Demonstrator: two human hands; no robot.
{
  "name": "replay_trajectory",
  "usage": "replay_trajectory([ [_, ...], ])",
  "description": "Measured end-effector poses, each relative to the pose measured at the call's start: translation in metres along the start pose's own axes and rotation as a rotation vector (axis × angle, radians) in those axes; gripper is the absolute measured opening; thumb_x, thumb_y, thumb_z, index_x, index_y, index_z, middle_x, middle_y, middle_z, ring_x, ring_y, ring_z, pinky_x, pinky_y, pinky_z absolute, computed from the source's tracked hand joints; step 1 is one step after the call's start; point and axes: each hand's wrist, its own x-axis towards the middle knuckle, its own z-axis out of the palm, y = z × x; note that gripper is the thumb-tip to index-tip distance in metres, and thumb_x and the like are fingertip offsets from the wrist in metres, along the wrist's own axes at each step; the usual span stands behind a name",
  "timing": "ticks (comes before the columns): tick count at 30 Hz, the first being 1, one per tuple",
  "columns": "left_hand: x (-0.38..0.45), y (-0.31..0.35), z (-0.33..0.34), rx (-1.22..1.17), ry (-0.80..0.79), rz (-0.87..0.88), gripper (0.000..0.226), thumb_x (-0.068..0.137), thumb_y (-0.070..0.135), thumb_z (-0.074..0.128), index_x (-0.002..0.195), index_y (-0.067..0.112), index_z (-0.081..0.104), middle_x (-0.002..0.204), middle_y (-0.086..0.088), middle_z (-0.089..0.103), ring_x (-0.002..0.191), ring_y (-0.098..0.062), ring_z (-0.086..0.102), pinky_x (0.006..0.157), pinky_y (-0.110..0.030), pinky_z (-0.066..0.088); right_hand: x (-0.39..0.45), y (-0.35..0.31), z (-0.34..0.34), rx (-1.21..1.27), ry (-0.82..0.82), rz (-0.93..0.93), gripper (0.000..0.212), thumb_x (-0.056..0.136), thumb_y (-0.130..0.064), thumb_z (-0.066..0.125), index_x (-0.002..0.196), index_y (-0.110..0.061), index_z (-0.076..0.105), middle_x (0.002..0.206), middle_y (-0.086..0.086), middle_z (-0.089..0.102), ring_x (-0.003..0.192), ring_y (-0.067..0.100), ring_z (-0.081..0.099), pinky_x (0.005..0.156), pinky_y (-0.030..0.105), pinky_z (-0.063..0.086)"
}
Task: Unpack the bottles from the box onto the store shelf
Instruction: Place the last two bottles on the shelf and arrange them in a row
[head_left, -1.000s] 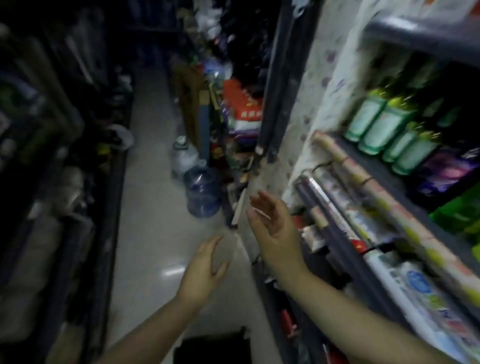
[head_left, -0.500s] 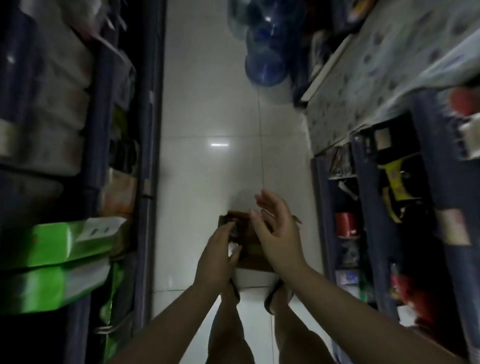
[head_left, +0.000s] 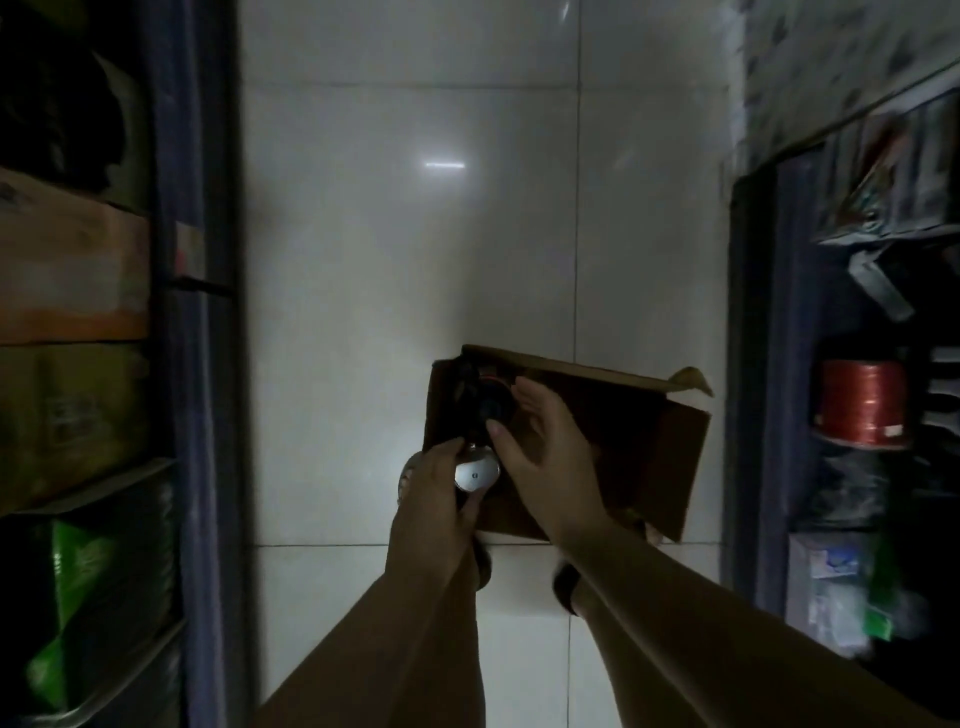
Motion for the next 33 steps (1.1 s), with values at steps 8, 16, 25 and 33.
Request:
replay_trajectory([
  [8,0.023,-0.050,0.038,0.079,-0.009,0.085,0.068,0.084,0.027,0.068,0.144,0.019,0.037,0.150,0.002,0.037,0.135,-0.015,0.038,0.109,-0.026,0.035,0.056,0.073,0.031,-0.248,-0.057,-0.071,0.069,0.082,-0.031,0.072,0.141,-0.020,0.038,0.144,0.000,0.044,0.135,0.016,0.038,0.111,0.025,0.029],
  [16,0.048,-0.071,0.057,0.071,-0.079,-0.041,0.099,0.065,0.063,0.062,0.148,0.029,0.021,0.152,0.004,0.034,0.139,-0.021,0.034,0.113,-0.042,0.034,0.085,0.096,0.037,-0.444,-0.133,-0.198,0.084,0.076,-0.031,0.076,0.146,-0.018,0.031,0.147,0.002,0.039,0.140,0.019,0.029,0.116,0.034,0.027],
  [25,0.039,-0.058,0.050,0.049,0.030,0.032,0.078,0.072,0.030,0.079,0.141,0.024,0.042,0.139,0.003,0.053,0.128,-0.021,0.049,0.108,-0.029,0.036,0.061,0.076,0.004,-0.455,-0.050,-0.307,0.075,0.071,-0.032,0.079,0.136,-0.015,0.045,0.135,0.003,0.053,0.130,0.018,0.043,0.101,0.016,0.028],
  [33,-0.054,0.040,-0.027,-0.126,0.103,0.224,0.081,0.059,0.038,0.078,0.133,0.024,0.049,0.131,0.013,0.056,0.120,-0.001,0.051,0.100,-0.013,0.040,-0.039,-0.030,-0.093,-0.306,0.050,-0.359,0.074,0.064,-0.053,0.067,0.129,-0.022,0.047,0.124,-0.011,0.054,0.118,0.001,0.045,0.101,0.010,0.035],
])
